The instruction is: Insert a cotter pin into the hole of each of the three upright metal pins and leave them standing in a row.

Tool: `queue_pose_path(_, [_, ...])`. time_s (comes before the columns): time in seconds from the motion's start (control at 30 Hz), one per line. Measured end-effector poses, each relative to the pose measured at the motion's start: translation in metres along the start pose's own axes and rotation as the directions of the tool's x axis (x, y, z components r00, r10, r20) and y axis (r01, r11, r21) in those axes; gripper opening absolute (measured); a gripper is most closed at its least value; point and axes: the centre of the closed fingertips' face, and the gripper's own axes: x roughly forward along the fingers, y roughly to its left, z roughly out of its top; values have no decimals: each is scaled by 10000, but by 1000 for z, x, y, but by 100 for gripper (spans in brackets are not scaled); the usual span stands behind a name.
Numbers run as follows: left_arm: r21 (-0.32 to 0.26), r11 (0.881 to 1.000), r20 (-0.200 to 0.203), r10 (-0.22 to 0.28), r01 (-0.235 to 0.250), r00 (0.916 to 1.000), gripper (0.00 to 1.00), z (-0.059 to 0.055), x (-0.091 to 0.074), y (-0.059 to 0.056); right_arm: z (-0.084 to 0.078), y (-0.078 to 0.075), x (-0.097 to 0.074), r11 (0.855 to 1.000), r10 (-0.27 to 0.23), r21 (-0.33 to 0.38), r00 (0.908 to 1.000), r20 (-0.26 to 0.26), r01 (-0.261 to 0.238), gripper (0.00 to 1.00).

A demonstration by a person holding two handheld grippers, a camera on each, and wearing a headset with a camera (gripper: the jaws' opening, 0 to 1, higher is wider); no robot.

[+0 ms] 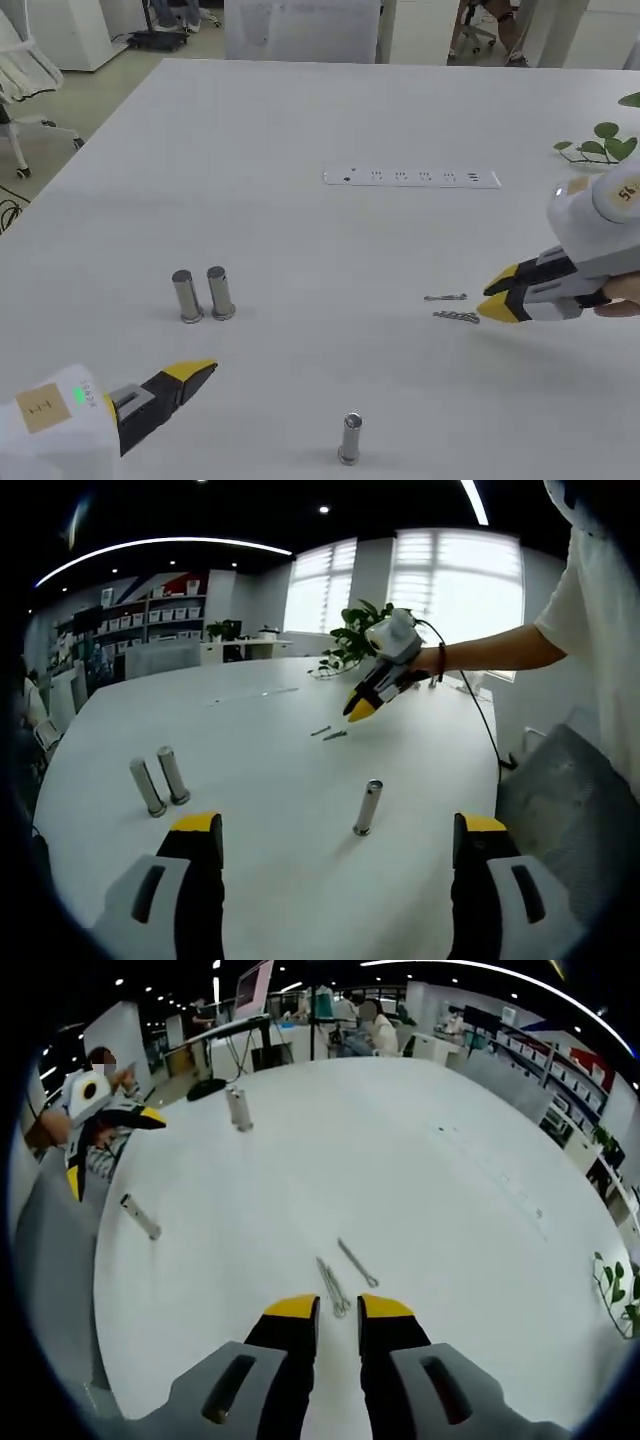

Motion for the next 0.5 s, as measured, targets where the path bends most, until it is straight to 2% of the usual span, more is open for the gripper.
queue_pose_path(0.27, [-126, 9998, -39, 152, -152, 9999, 93, -2, -3, 3, -5, -5, 14, 9991, 229, -350, 9986, -484, -246, 15])
queue_pose_path(0.5, [-253, 9994, -61, 245, -246, 9997, 92, -5, -3, 6, -6, -7, 20, 9976, 429, -504, 9966, -709, -465, 14])
